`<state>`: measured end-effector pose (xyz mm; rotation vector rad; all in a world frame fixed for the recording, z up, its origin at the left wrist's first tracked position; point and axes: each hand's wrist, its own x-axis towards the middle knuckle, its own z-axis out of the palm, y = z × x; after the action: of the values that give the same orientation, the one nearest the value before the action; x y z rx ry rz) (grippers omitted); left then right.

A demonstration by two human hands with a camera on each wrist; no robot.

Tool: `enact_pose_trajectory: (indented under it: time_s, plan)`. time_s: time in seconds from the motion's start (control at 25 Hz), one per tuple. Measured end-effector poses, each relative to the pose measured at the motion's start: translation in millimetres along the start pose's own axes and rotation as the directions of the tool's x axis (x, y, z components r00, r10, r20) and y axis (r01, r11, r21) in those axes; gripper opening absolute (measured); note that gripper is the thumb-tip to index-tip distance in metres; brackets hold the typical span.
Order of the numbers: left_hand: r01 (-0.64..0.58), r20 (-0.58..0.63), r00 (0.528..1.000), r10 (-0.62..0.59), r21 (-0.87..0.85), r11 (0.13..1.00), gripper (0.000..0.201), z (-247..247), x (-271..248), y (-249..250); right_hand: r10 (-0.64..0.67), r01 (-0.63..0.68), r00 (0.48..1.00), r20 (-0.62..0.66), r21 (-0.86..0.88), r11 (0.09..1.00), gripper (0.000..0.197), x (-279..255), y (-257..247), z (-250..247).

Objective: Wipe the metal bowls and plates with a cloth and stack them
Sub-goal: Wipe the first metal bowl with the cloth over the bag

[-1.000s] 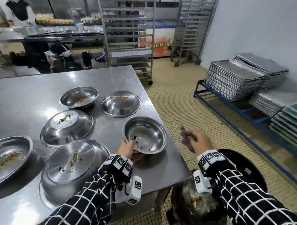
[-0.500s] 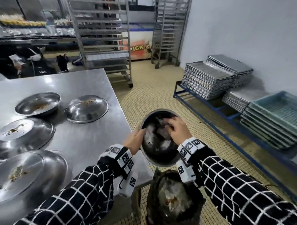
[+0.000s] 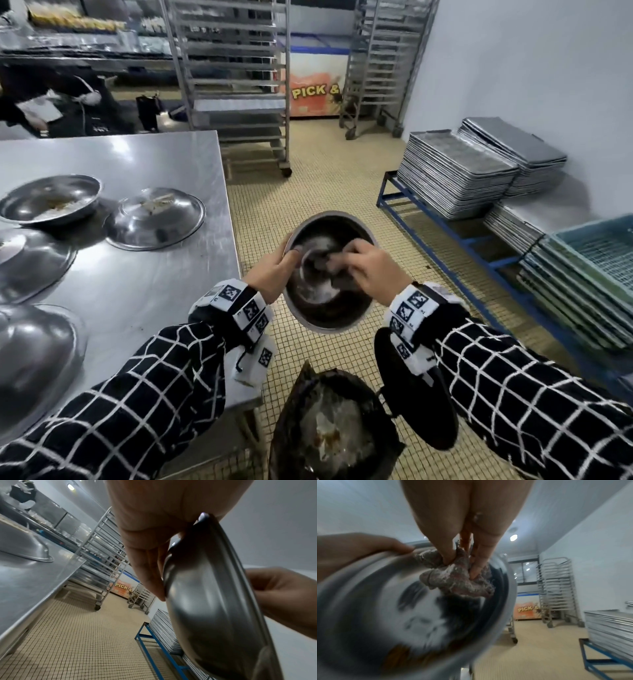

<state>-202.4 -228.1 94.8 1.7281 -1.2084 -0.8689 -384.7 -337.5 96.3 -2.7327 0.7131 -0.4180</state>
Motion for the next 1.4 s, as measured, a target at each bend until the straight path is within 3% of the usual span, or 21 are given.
enact_pose_trajectory:
  time_s: [0.08,0.24,0.32,0.44,0.52,0.64,0.76,0.84,0.92,1.0,1.08,1.16,1.24,1.4]
  plan:
    - [-0.045,0.019,0.999,0.044,0.029,0.999,0.035,2,10,9,0.063,-0.068,0.99,-0.125,-0.037,0.997,0.031,16,17,-12]
    - [-0.114,0.03,0.993,0.112,0.089,0.99,0.041,8,31,18,0.179,-0.193,0.977,-0.114,-0.122,0.974,0.025,27,33,8]
    - [-0.17,-0.022,0.984,0.174,0.136,0.976,0.045,11,35,22,0.255,-0.262,0.959,-0.123,-0.051,0.964,0.031,19,38,18]
    - [-0.235,-0.054,0.968,0.247,0.164,0.958,0.046,13,40,16,0.274,-0.257,0.949,-0.155,0.118,0.959,0.036,8,27,30]
    - [-0.255,-0.044,0.963,0.266,0.177,0.951,0.047,16,43,14,0.271,-0.244,0.957,-0.101,0.218,0.945,0.034,4,18,37]
    - [-0.311,0.021,0.949,0.315,0.236,0.921,0.051,23,46,15,0.29,-0.293,0.956,0.045,0.17,0.941,0.038,4,21,50]
    - [-0.329,0.061,0.943,0.326,0.296,0.897,0.051,28,52,11,0.374,-0.42,0.901,0.22,0.226,0.879,0.028,1,23,48]
    - [-0.335,0.068,0.941,0.332,0.35,0.875,0.049,30,55,10,0.319,-0.354,0.922,0.219,0.143,0.924,0.024,-9,29,48]
    - [-0.339,0.085,0.94,0.331,0.332,0.88,0.047,29,58,9,0.349,-0.36,0.927,0.14,0.061,0.931,0.025,-17,29,42]
    - [-0.346,0.114,0.938,0.328,0.259,0.902,0.044,26,61,11,0.415,-0.389,0.902,-0.118,0.195,0.9,0.025,-17,34,32]
    - [-0.336,0.125,0.94,0.316,0.206,0.919,0.042,24,63,13,0.504,-0.373,0.777,-0.376,0.371,0.851,0.028,-5,34,17]
    - [-0.299,0.13,0.951,0.279,0.173,0.939,0.042,24,61,19,0.569,-0.363,0.685,-0.455,0.465,0.808,0.03,12,35,7]
    - [-0.263,0.137,0.96,0.245,0.13,0.956,0.044,25,58,25,0.536,-0.362,0.71,-0.457,0.416,0.834,0.03,25,30,3]
    - [-0.24,0.159,0.961,0.227,0.072,0.968,0.045,25,59,29,0.317,-0.207,0.899,-0.3,0.346,0.915,0.028,26,13,14]
